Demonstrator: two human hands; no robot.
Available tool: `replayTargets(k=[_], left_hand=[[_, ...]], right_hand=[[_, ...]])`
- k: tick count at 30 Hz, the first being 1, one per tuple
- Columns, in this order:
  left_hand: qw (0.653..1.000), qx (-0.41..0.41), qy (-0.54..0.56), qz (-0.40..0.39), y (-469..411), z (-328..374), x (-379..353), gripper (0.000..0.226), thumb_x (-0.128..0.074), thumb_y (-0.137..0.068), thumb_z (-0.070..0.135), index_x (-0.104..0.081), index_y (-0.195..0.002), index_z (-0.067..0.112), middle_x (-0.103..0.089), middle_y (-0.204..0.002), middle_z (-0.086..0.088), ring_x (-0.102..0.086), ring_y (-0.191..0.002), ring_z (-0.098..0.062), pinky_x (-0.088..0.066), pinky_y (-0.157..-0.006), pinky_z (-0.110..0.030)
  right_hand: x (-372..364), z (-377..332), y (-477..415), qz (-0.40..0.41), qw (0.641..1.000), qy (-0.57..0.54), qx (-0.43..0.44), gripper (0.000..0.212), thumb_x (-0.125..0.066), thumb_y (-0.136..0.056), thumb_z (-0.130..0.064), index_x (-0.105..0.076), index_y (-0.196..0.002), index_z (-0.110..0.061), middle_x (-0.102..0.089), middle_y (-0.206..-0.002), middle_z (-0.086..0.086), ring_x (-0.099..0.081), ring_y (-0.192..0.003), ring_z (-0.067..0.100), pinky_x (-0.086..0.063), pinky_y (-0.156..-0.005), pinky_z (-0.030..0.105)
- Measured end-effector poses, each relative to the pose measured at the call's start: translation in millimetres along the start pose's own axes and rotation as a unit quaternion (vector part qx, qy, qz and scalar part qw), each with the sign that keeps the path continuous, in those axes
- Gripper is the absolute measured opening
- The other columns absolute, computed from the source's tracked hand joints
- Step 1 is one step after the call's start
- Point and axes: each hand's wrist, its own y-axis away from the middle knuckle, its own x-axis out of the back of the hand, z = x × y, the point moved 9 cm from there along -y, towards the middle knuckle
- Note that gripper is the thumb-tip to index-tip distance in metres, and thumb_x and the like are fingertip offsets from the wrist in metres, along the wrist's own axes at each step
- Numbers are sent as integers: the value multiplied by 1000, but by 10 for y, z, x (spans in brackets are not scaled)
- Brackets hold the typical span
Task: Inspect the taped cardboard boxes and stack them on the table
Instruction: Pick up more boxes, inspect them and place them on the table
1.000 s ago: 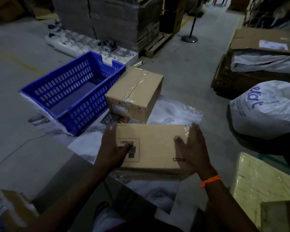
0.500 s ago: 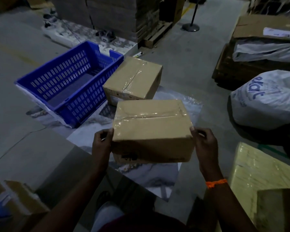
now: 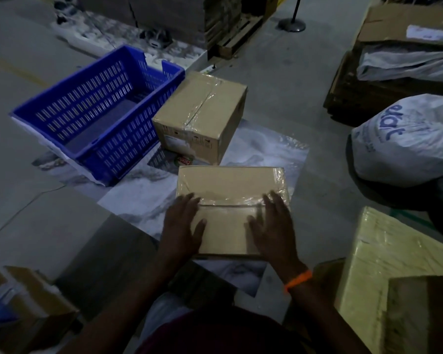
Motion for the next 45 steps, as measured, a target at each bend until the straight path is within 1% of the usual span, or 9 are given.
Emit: replayTargets(k=[3,8,13,19,24,26,33,39,45], left_hand=[[990,-57,-89,-90,-354,263,-380,66,-35,-102,53,-29,-158,18,-21,-168,-3,-12,-156,-23,-14,-125,-48],[974,-90,-162,-131,-590,361,-511,65,-20,-103,46,-30,-158,14,-21,-168,-7,-19,-155,-27,-22,-122,-54],[974,-93,-167,-123,-558,360,-521,63,-15,-106,47,-27,-159,16,-18,-168,-5,-15,-156,-24,-17,-124,-48],[972,-102,-167,-127,-558,359,-530,62,-19,-106,46,-31,-158,14,-23,-167,-7,-21,-154,-26,-22,-123,-51],[976,-70,-171,-111,-416,171,-444,72,-12,-103,61,-7,-163,20,4,-169,-3,4,-157,-20,3,-126,-48],[978,-41,-178,-105,-347,17,-361,77,-8,-100,66,1,-163,21,11,-168,-1,10,-156,-18,5,-126,-49],[979,-27,-177,-99,-325,-36,-295,78,-9,-100,65,-8,-163,19,0,-170,-3,3,-157,-19,-1,-127,-50],[980,-25,-173,-97,-318,-38,-289,77,-10,-100,64,-11,-163,19,-3,-170,-4,0,-157,-19,-3,-126,-51],[981,-65,-168,-77,-22,48,-294,77,-14,-103,64,-23,-161,14,-14,-169,-10,-12,-156,-25,-5,-124,-51]], right_hand=[[-495,-355,-271,-122,988,65,63,69,-42,-102,-44,-37,-157,-2,-31,-166,19,-28,-155,34,-27,-122,55],[-687,-403,-479,-173,976,110,73,67,-27,-102,-40,-33,-160,-6,-28,-168,14,-24,-157,31,-24,-123,60],[-714,-379,-458,-181,973,121,79,67,-23,-103,-42,-31,-161,-10,-25,-170,9,-20,-158,27,-19,-125,55],[-718,-368,-458,-203,970,112,72,72,-17,-101,-48,-24,-164,-12,-16,-172,7,-12,-160,24,-14,-127,55],[-513,-34,-444,-159,979,124,-7,89,-24,-99,-67,-19,-164,-7,-13,-173,9,-11,-160,23,-5,-127,50],[-404,122,-421,-135,979,152,-31,89,-23,-100,-68,-19,-164,-7,-15,-172,10,-13,-160,24,-5,-127,48],[-390,143,-406,-118,975,189,-11,82,-22,-103,-61,-26,-162,-4,-24,-170,13,-23,-157,26,-10,-127,49],[-400,148,-426,-132,975,181,-10,81,-23,-102,-59,-23,-162,-4,-22,-170,13,-18,-159,26,-6,-127,49],[-283,23,-49,-124,977,171,37,77,-28,-104,-56,-38,-156,0,-35,-165,17,-34,-153,32,-25,-123,54]])
